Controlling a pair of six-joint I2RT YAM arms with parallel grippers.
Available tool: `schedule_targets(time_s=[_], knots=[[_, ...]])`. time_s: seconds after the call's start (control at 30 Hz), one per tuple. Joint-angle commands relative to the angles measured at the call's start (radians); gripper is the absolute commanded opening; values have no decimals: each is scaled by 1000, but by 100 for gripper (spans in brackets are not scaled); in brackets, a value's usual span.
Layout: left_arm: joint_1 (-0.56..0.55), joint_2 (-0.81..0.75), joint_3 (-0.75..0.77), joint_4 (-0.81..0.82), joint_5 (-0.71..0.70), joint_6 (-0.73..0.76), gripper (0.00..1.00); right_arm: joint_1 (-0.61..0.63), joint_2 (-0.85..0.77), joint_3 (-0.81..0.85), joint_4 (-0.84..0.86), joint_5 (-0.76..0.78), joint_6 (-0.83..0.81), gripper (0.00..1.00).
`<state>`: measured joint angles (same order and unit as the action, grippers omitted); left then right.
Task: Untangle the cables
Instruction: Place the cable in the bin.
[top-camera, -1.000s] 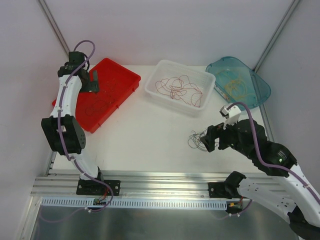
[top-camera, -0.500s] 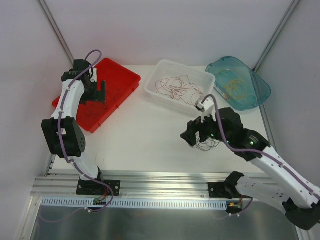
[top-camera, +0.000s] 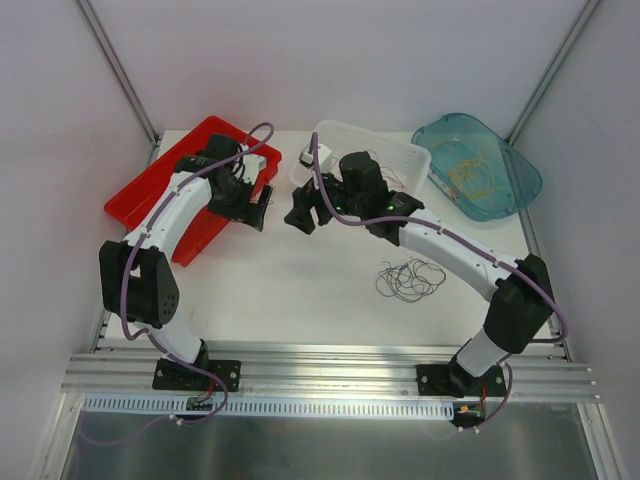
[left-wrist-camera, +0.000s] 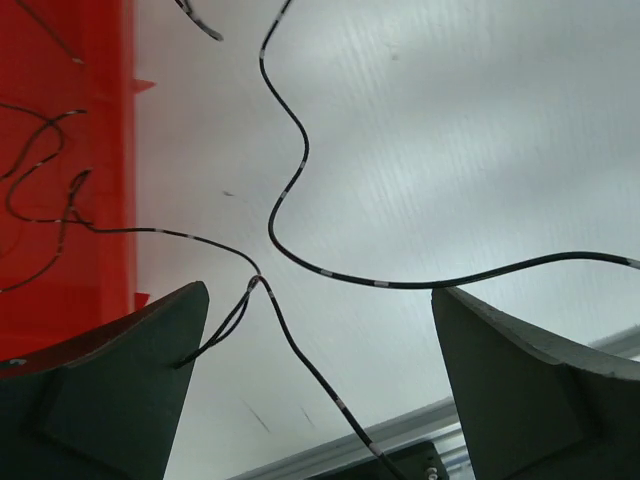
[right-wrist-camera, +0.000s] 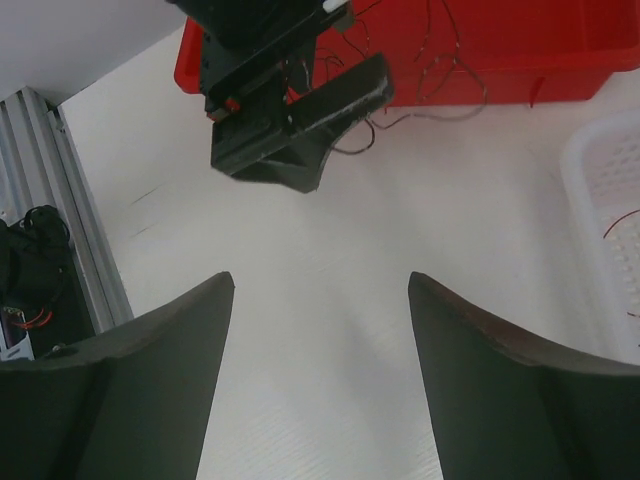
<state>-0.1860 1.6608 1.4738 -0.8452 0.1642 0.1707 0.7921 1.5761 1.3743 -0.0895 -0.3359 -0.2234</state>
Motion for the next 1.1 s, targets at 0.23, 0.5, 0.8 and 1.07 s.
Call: schedule_targets(time_s=[0.23, 0.5, 0.8, 1.07], knots=[[-58, -143, -108, -12, 119, 32, 95, 6, 124, 68, 195, -63, -10, 72], [-67, -211, -173, -15, 176, 13, 95, 27, 145, 69, 212, -94, -22, 70], [-69, -223, -181, -23, 207, 9, 95, 42, 137, 72, 208, -115, -37, 68], [-70, -216, -182, -35, 198, 9, 95, 44, 131, 78, 218, -137, -31, 39]])
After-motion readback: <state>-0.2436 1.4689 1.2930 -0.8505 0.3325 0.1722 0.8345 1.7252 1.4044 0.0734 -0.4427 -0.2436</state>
